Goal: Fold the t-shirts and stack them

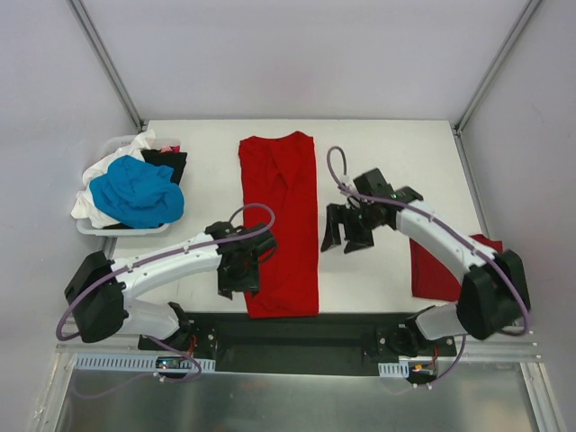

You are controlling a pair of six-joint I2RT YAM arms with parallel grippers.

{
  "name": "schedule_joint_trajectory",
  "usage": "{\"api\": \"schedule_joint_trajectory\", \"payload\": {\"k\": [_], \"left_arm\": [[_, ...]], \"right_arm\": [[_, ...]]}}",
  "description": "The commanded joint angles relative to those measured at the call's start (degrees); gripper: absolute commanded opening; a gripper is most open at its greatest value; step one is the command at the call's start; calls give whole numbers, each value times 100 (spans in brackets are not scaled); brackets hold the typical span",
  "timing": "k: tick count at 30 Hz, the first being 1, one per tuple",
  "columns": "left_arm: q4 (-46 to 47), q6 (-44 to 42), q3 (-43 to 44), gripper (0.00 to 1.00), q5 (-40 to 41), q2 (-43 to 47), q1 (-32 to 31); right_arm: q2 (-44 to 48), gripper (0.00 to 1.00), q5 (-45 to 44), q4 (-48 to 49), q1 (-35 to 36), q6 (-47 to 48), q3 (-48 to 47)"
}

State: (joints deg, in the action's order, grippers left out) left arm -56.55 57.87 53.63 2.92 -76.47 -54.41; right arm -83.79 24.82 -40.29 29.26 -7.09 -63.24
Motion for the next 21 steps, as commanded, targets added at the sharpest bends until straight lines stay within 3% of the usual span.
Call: {"api": "schedule_joint_trajectory", "payload": {"k": [1,7,12,21], "left_arm": [[-41,787,-738,52,113,483,-34],[566,832,-1355,48,42,440,-34],[1005,410,-1214,49,-230,-288,-34],[1910,164,-1038,46,-204,-685,-34]], "right_arm": [[975,80,-346,83,-17,-161,1444],[1594,80,-416,364,150,-135,2605],[1603,80,-443,583,203,-108,2861],[1217,79,-460,1110,642,-380,2871]]}}
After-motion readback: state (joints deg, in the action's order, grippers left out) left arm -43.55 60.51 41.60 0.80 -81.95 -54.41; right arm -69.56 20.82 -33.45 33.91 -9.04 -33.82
